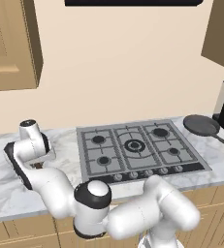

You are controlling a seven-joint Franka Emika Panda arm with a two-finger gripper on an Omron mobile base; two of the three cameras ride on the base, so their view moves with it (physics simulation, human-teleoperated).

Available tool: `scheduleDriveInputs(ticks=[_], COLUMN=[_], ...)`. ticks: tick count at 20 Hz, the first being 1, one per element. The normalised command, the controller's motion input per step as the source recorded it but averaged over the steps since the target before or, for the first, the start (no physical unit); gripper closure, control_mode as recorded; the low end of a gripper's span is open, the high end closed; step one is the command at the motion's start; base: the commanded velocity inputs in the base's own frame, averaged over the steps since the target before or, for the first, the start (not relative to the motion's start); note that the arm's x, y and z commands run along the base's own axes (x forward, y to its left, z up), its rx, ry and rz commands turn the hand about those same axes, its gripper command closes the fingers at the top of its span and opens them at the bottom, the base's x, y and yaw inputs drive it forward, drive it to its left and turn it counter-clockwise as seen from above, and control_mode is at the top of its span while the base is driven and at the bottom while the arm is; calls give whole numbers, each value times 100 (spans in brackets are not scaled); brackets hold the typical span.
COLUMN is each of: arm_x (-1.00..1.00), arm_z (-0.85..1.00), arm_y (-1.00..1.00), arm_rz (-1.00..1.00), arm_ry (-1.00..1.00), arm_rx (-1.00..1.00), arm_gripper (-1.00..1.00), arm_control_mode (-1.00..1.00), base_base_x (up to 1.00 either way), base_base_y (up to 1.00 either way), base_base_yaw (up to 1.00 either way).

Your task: Place both pans onto different burners. Then place the garlic and the fish on different pans.

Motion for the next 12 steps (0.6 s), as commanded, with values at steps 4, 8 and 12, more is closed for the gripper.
scheduleDriveInputs(ticks=[4, 8, 12], arm_x=[-15, -16, -20], arm_z=[23, 28, 29], arm_y=[-39, -42, -39], arm_rz=[-3, -5, -5], arm_ry=[0, 0, -3], arm_rx=[2, 1, 0], arm_gripper=[100, 100, 100], arm_control_mode=[-100, -100, -100], base_base_x=[0, 0, 0], base_base_y=[0, 0, 0], base_base_yaw=[0, 0, 0])
